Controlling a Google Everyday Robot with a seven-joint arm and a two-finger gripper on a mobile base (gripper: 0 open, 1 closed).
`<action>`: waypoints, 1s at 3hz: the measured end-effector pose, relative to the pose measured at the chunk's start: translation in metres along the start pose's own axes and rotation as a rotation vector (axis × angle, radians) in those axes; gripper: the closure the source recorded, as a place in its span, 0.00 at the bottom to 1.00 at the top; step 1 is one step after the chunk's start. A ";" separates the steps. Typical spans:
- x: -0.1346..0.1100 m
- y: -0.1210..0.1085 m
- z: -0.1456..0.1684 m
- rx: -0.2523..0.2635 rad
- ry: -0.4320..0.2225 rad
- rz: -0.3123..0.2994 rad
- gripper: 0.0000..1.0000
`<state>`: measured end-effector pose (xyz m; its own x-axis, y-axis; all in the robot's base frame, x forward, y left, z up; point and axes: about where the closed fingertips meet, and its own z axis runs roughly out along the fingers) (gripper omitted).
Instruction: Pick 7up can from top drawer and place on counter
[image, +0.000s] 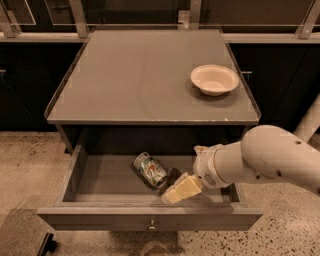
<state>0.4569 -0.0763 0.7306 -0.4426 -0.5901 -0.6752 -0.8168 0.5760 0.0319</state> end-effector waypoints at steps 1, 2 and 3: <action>-0.027 0.001 0.029 0.003 -0.050 -0.034 0.00; -0.029 -0.001 0.030 0.011 -0.055 -0.035 0.00; -0.017 -0.006 0.028 0.023 -0.046 0.007 0.00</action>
Offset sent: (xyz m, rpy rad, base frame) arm 0.0199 0.0296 -0.0032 0.0239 -0.0447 0.0191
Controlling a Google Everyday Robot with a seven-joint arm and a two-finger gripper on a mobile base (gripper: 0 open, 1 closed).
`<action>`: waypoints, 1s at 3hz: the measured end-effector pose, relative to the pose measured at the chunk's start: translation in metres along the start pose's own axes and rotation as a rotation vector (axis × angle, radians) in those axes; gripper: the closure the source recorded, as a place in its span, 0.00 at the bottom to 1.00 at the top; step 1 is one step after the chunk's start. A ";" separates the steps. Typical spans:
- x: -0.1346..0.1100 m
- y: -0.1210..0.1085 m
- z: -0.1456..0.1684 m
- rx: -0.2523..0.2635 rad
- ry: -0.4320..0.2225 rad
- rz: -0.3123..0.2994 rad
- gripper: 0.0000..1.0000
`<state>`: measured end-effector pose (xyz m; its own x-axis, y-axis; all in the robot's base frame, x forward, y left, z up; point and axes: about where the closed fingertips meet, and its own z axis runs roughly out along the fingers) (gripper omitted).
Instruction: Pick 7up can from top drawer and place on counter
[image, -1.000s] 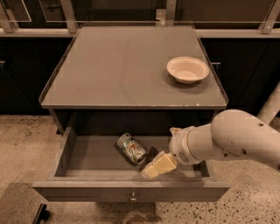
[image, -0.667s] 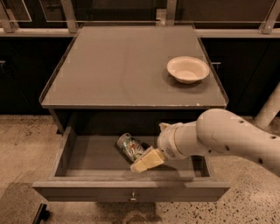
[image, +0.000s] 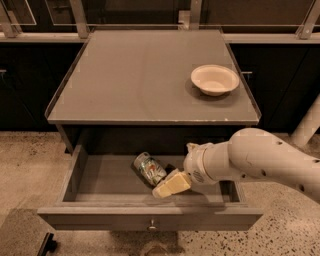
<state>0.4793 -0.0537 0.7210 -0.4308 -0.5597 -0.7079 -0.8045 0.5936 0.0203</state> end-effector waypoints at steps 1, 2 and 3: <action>-0.002 -0.008 0.019 0.011 -0.020 0.010 0.00; -0.015 -0.011 0.045 0.015 -0.059 0.021 0.00; -0.019 -0.007 0.070 0.015 -0.075 0.031 0.00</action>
Offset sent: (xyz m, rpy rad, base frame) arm 0.0584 0.0483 -0.0341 0.0950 -0.0534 -0.0474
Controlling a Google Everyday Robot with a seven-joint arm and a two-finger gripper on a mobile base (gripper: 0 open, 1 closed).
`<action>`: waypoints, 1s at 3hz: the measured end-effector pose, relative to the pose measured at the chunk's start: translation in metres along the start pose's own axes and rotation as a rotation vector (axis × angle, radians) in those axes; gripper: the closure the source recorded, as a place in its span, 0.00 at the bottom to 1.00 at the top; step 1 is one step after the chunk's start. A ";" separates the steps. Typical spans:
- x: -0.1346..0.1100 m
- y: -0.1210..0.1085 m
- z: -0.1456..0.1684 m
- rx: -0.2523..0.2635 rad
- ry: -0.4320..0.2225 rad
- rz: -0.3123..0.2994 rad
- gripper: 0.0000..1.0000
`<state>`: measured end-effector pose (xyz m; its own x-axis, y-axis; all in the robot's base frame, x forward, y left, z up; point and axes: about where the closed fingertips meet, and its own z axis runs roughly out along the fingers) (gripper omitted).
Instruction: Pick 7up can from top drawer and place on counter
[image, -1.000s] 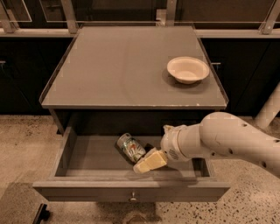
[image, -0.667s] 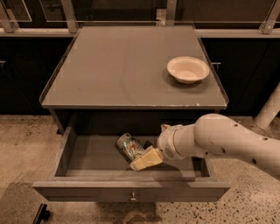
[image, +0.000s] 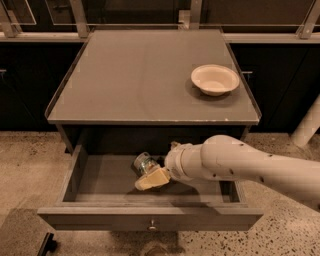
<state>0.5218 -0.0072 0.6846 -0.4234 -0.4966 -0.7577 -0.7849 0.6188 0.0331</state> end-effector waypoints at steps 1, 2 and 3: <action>0.003 0.012 0.026 0.000 -0.006 0.006 0.00; 0.013 0.020 0.049 0.010 0.006 0.015 0.00; 0.017 0.021 0.067 0.033 0.021 -0.008 0.00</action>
Offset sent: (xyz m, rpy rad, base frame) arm 0.0018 0.0534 -0.0691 -0.0128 0.0202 -0.0340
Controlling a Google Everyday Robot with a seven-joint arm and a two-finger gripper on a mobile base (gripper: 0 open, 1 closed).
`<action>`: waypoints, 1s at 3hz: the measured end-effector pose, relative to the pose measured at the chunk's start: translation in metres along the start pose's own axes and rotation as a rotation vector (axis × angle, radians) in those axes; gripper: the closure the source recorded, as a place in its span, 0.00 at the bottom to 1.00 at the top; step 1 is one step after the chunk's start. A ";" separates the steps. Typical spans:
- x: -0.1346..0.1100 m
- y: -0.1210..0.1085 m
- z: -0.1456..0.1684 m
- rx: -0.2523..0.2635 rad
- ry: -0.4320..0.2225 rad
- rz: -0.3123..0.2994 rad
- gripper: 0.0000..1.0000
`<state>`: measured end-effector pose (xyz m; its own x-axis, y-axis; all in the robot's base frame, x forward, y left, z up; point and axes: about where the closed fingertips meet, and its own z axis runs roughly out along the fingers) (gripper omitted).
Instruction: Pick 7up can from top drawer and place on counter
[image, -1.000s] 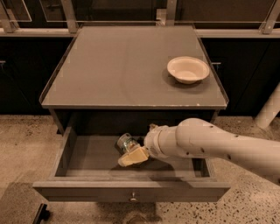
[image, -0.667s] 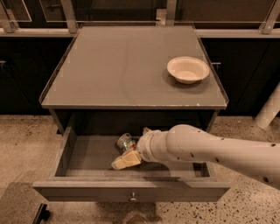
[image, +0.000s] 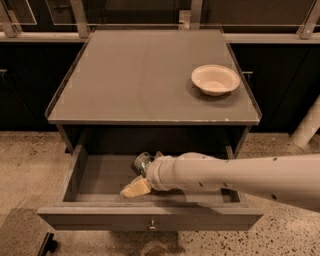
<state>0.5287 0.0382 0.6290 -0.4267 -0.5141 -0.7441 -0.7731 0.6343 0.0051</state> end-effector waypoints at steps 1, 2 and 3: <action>0.007 -0.005 0.013 0.030 0.029 -0.030 0.00; 0.006 -0.006 0.019 0.033 0.038 -0.043 0.13; 0.006 -0.006 0.019 0.033 0.038 -0.043 0.37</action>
Offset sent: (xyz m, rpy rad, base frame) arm 0.0065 0.0008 -0.0121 -0.0438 -0.0131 -0.0018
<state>0.5397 0.0419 0.6118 -0.4115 -0.5625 -0.7171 -0.7756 0.6294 -0.0486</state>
